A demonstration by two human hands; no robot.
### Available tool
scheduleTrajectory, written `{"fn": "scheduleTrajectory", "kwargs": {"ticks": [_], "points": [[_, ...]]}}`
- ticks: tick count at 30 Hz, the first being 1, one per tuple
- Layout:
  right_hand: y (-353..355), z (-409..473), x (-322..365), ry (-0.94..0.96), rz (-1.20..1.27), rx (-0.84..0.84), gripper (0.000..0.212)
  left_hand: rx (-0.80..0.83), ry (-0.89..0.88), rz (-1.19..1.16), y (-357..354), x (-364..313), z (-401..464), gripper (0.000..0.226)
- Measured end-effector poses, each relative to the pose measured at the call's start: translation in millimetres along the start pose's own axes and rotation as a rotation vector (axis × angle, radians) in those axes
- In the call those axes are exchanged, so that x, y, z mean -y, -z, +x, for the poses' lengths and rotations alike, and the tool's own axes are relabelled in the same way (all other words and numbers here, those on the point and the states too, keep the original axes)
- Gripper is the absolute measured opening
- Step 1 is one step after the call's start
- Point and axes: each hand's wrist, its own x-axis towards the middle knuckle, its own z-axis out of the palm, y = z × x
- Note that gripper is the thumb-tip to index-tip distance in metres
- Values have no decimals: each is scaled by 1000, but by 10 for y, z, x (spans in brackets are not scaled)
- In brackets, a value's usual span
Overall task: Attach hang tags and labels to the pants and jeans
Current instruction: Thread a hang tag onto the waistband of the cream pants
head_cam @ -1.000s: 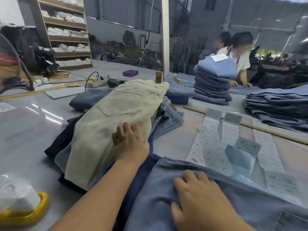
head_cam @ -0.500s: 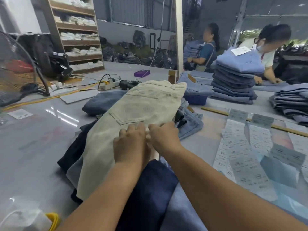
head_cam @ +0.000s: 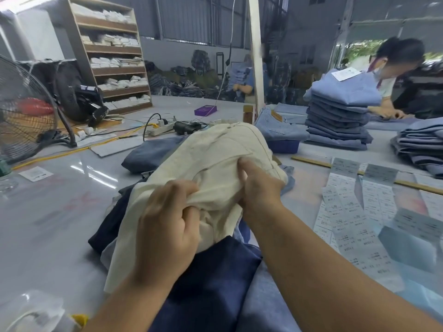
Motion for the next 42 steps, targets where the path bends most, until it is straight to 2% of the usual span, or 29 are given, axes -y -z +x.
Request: {"fn": "scheduleTrajectory", "kwargs": {"ticks": [3, 6, 8, 11, 13, 14, 16, 18, 20, 22, 24, 27, 29, 31, 33, 35, 36, 39, 42], "points": [[131, -46, 55, 47, 12, -19, 96, 58, -11, -23, 65, -40, -69, 17], [298, -95, 153, 183, -143, -6, 91, 260, 0, 79, 92, -65, -115, 19], [362, -157, 201, 355, -255, 58, 90, 338, 20, 199, 43, -124, -73, 39], [311, -246, 223, 565, -361, 212, 94, 386, 131, 244, -156, -164, 56, 84], [200, -244, 206, 644, -392, 329, 99, 460, 209, 257, -332, -132, 151, 98], [136, -223, 179, 658, -419, 360, 101, 495, 258, 272, -418, -109, 193, 93], [22, -179, 98, 620, -510, 326, 102, 503, 324, 332, -567, -33, 277, 60], [-52, -110, -1, 519, -651, 204, 87, 463, 404, 320, -653, 62, 353, 34], [-95, -24, -105, 385, -851, 98, 74, 421, 492, 235, -701, 159, 395, 26], [-132, 56, -162, 326, -959, 77, 73, 404, 494, 202, -742, 231, 385, 23], [-158, 104, -165, 330, -952, 59, 73, 389, 486, 151, -764, 266, 368, 24], [-163, 118, -195, 464, -997, 55, 58, 375, 480, 110, -774, 292, 343, 27], [-175, 140, -182, 485, -928, 95, 51, 363, 498, 76, -761, 291, 315, 30], [-170, 178, -76, 342, -717, 197, 39, 343, 557, 8, -730, 284, 295, 28], [-148, 171, 54, 165, -543, 377, 20, 338, 627, -33, -672, 257, 307, 28], [-144, 146, 80, 151, -477, 485, 12, 385, 615, 33, -639, 208, 347, 37], [-153, 108, 74, 207, -460, 491, 12, 412, 581, 93, -621, 168, 363, 44], [-148, -89, 58, 384, -488, 484, 38, 389, 477, 156, -550, 51, 374, 52], [-15, -277, 106, 528, -524, 467, 39, 370, 420, 115, -454, -53, 354, 55]]}}
